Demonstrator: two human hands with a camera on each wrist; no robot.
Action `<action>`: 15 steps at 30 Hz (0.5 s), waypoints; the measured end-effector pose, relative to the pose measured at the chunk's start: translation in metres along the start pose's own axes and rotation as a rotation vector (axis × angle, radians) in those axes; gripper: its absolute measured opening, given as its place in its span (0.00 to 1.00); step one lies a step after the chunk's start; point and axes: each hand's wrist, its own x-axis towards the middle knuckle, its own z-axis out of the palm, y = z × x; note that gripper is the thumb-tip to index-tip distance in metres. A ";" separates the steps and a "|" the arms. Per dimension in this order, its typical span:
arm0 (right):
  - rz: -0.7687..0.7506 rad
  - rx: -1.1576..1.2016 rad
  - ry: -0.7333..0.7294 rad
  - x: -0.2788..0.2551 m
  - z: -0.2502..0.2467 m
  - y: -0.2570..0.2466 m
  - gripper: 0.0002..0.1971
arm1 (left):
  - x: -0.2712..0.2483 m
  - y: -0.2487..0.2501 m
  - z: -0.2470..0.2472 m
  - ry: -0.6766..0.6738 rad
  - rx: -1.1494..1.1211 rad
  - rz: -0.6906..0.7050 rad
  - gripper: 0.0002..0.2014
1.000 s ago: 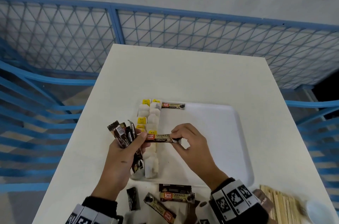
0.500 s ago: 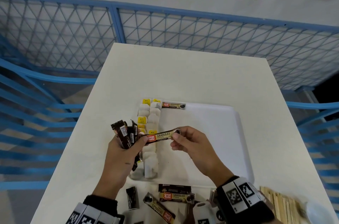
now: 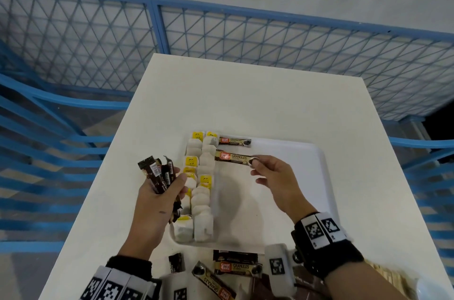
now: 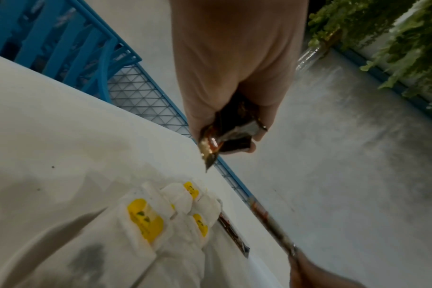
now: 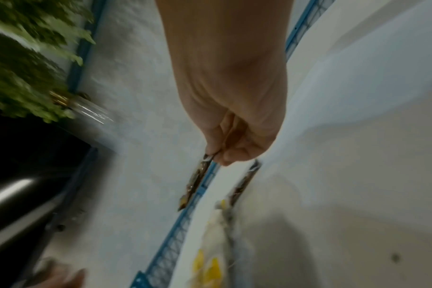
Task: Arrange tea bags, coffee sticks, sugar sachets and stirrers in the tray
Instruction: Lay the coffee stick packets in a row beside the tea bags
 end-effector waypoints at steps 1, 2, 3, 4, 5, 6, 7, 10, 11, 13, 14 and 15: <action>0.005 -0.029 0.045 0.009 -0.003 0.002 0.04 | 0.000 0.001 -0.001 0.000 -0.018 -0.003 0.04; 0.012 -0.055 0.090 0.018 -0.005 0.004 0.04 | 0.000 0.001 -0.002 -0.005 -0.028 -0.005 0.05; 0.019 -0.081 0.131 0.027 -0.007 0.006 0.04 | -0.001 0.001 -0.003 -0.012 -0.033 -0.007 0.06; 0.024 -0.111 0.163 0.036 -0.009 0.008 0.04 | 0.000 0.000 -0.005 -0.018 -0.037 -0.010 0.06; 0.028 -0.143 0.188 0.044 -0.009 0.011 0.04 | 0.000 0.000 -0.006 -0.022 -0.040 -0.013 0.07; 0.029 -0.176 0.207 0.051 -0.010 0.013 0.05 | 0.001 -0.001 -0.006 -0.022 -0.043 -0.016 0.08; 0.028 -0.203 0.223 0.057 -0.010 0.016 0.06 | 0.001 -0.001 -0.007 -0.018 -0.048 -0.018 0.08; 0.009 -0.286 0.254 0.072 -0.005 0.022 0.07 | 0.004 -0.002 -0.011 0.000 -0.062 -0.025 0.09; 0.005 -0.316 0.267 0.075 -0.003 0.024 0.06 | 0.005 -0.002 -0.012 0.000 -0.064 -0.028 0.09; -0.009 -0.375 0.297 0.079 0.003 0.025 0.05 | 0.006 -0.003 -0.013 0.003 -0.067 -0.032 0.09; -0.020 -0.406 0.308 0.080 0.006 0.024 0.04 | 0.006 -0.003 -0.014 0.006 -0.069 -0.033 0.09; -0.030 -0.433 0.313 0.081 0.009 0.024 0.05 | 0.007 -0.003 -0.014 0.010 -0.071 -0.034 0.10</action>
